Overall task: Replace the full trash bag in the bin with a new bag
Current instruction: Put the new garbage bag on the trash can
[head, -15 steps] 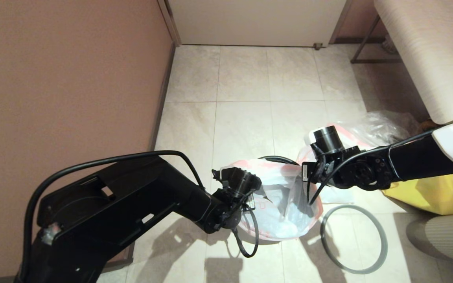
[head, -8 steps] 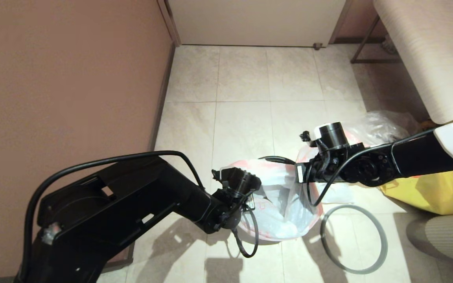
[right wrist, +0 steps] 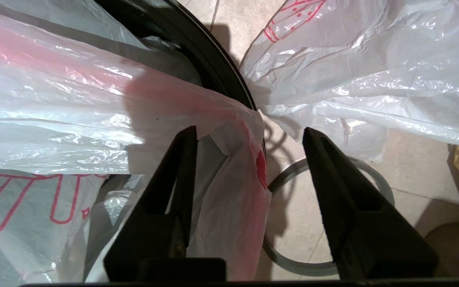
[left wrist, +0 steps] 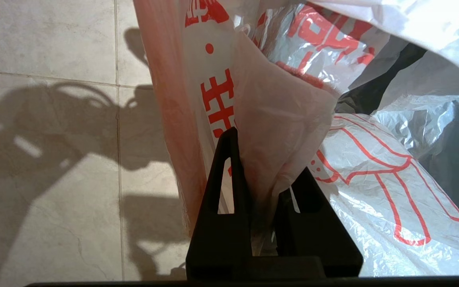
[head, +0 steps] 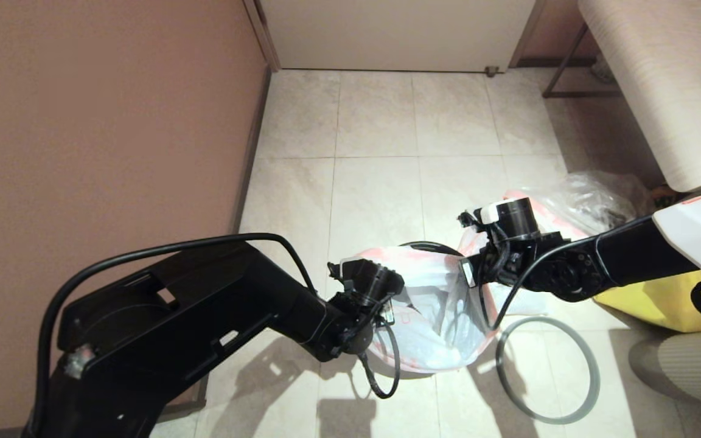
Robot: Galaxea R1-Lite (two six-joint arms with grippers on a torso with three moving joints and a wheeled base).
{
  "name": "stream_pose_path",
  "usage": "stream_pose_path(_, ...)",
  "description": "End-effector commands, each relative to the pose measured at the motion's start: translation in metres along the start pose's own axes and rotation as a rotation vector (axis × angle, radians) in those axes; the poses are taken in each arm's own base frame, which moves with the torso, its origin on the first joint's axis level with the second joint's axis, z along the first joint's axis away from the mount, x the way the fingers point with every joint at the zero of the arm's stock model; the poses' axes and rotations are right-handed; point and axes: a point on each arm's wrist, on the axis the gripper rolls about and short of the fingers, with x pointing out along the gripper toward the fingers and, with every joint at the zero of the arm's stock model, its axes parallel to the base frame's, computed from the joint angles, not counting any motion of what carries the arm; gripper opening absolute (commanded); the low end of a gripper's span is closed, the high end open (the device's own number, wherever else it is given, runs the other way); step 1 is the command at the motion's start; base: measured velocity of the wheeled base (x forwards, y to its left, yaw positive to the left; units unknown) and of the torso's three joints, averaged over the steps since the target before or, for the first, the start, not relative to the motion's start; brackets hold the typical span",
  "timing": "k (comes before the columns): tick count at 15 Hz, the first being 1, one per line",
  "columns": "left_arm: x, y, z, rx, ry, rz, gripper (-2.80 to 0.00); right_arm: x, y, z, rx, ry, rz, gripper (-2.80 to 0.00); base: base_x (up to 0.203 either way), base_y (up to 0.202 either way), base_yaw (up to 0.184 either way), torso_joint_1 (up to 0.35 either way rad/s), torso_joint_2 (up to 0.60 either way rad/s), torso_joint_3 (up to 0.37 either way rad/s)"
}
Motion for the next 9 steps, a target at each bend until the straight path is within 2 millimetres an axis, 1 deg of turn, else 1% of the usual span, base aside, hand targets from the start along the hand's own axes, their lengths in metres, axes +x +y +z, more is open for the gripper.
stream_pose_path(1, 0.001, 0.001, 0.0, -0.005, -0.003, 0.004, -2.8, 0.004, -0.001, -0.001, -0.005, 0.004, -0.003, 0.0, 0.0, 0.0, 0.0, 0.0, 0.0, 0.0)
stream_pose_path(4, 0.001, 0.0, 0.0, -0.005, -0.004, 0.002, -2.8, 0.016, 0.002, -0.004, -0.022, 0.011, -0.001, 0.0, 0.0, 0.0, 0.0, 0.0, 0.0, 0.0)
stream_pose_path(5, 0.001, 0.0, 0.0, -0.006, -0.004, 0.003, -2.8, 0.019, 0.002, -0.003, -0.023, 0.01, -0.002, -2.8, 0.0, 0.0, 0.0, 0.0, 0.0, 0.0)
stream_pose_path(7, 0.0, -0.001, 0.0, -0.005, -0.004, 0.0, -2.8, 0.023, 0.003, -0.004, -0.045, 0.018, -0.002, -2.8, 0.0, 0.0, 0.0, 0.0, 0.0, 0.0)
stream_pose_path(8, -0.008, -0.014, -0.009, 0.018, 0.002, -0.033, -2.8, 0.024, 0.003, -0.006, -0.052, 0.021, -0.003, -2.8, 0.0, 0.0, 0.0, 0.0, 0.0, 0.0)
stream_pose_path(9, -0.026, -0.038, -0.026, 0.063, 0.014, -0.095, -2.8, 0.023, 0.004, -0.006, -0.053, 0.02, -0.002, -2.8, 0.0, 0.0, 0.0, 0.0, 0.0, 0.0)
